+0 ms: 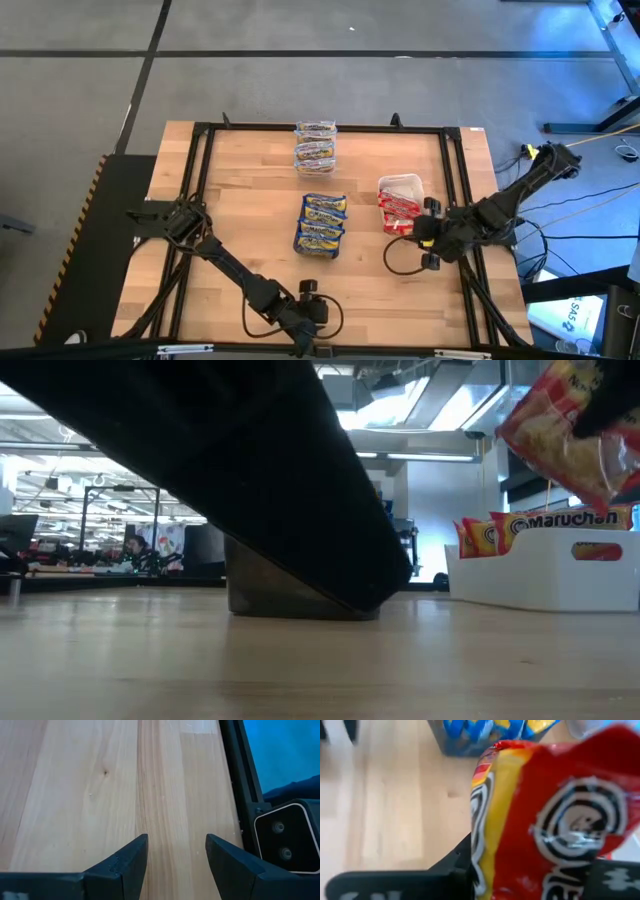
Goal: Sort Maruchan noodles
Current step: Put the red noodle pack into the white bin
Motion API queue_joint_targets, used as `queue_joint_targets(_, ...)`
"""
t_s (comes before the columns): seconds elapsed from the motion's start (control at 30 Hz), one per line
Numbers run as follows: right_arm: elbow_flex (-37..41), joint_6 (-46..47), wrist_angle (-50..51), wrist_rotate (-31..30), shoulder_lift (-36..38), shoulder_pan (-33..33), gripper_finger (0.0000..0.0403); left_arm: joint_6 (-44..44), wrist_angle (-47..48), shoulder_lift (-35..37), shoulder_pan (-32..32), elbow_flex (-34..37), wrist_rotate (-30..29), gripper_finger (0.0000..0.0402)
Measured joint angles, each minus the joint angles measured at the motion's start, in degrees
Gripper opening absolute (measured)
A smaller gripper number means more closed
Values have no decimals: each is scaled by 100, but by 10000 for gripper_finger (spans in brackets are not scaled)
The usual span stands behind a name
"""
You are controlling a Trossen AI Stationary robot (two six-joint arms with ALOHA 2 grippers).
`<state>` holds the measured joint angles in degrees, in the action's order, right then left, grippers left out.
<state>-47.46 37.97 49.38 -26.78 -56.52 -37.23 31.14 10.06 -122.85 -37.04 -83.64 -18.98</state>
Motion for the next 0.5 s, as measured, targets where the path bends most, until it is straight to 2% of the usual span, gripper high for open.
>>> queue_joint_targets(0.2,0,-774,242,236,-288,402,85,26,-4,0,0,0,0,195)
queue_joint_targets(0.33,0,-1026,562,174,-496,603,96,31,-13,0,0,0,-2,195)
queue_joint_targets(0.5,-14,-1453,828,89,-614,784,90,101,-26,0,0,0,-2,195)
